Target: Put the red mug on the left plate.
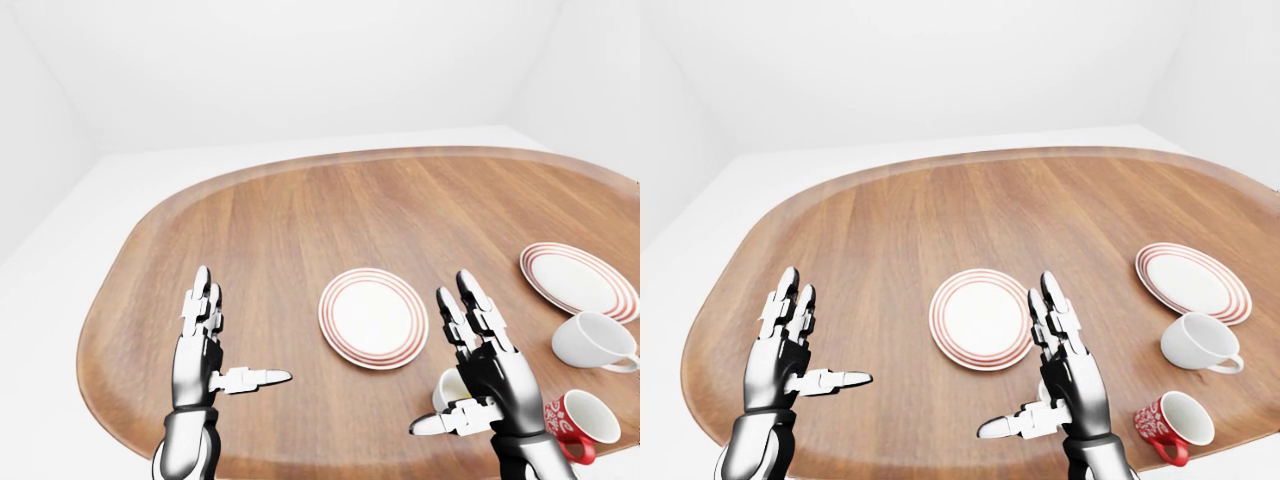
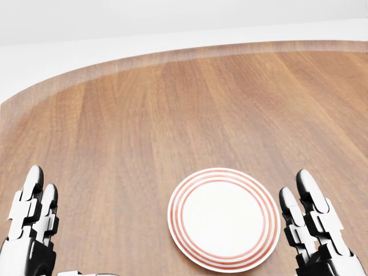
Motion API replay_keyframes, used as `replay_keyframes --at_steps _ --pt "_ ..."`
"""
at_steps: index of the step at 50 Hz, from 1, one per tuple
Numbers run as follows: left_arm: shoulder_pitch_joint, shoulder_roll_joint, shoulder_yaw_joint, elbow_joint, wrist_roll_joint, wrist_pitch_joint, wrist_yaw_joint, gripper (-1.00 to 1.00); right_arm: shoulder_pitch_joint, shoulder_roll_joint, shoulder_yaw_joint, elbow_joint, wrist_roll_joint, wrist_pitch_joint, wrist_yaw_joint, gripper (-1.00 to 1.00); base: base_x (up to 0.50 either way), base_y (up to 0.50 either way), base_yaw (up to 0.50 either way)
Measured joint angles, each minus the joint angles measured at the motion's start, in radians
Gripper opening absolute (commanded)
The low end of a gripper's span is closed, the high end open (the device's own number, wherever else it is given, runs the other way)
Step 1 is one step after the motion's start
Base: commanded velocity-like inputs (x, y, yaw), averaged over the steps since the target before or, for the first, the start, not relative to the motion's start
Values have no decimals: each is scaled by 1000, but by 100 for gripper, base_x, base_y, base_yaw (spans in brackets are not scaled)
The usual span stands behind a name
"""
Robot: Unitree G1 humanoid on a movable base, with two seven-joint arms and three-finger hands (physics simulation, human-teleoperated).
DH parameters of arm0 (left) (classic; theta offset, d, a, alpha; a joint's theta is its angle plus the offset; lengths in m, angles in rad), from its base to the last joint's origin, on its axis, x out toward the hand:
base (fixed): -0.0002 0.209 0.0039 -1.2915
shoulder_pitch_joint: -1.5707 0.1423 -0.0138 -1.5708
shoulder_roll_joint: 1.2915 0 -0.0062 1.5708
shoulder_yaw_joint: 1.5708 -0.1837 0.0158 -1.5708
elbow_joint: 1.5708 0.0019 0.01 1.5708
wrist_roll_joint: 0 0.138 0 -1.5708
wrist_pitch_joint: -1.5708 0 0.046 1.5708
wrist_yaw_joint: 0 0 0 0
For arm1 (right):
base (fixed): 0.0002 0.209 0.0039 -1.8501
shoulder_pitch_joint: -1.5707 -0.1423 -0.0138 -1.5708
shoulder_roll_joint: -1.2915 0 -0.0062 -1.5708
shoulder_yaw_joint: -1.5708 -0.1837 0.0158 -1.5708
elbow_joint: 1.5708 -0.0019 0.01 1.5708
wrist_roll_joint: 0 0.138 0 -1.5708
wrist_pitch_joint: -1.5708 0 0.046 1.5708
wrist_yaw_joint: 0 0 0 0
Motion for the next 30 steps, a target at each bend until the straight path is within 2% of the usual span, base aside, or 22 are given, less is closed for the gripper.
replay_keyframes --at_steps 30 --pt "1 -1 5 0 -3 0 -6 100 -6 -6 8 13 -28 0 -16 100 47 -18 0"
